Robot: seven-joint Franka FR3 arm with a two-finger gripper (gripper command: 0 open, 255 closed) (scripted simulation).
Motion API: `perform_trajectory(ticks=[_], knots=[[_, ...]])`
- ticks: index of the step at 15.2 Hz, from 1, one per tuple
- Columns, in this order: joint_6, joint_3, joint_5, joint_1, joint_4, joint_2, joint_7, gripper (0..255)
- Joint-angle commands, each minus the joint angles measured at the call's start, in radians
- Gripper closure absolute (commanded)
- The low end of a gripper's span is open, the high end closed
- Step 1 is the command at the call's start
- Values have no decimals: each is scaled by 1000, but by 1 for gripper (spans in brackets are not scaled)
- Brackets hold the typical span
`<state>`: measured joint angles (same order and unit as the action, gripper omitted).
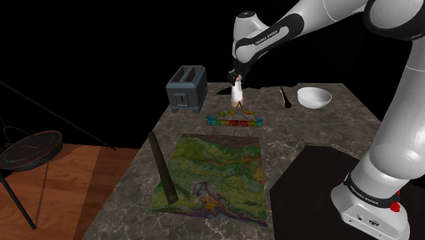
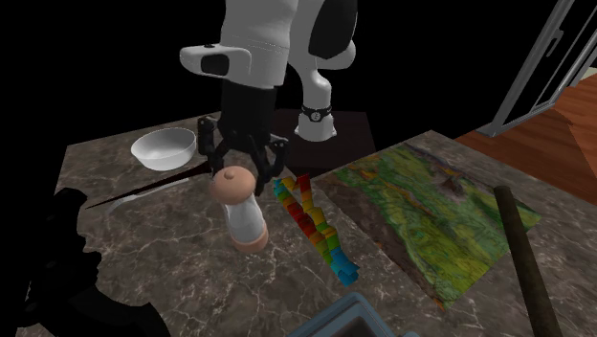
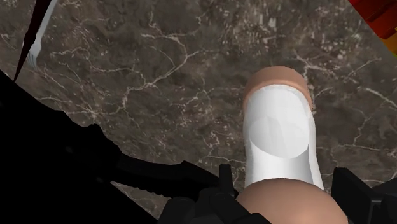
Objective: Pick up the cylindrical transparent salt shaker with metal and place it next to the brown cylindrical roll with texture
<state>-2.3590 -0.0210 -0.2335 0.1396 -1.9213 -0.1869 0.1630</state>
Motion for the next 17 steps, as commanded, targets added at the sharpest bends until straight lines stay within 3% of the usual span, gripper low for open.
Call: perform_trajectory(ticks=[1, 17], knots=[[24, -1, 5, 1, 13, 11, -8, 255], [221, -8, 37, 0, 160, 64, -52, 255]])
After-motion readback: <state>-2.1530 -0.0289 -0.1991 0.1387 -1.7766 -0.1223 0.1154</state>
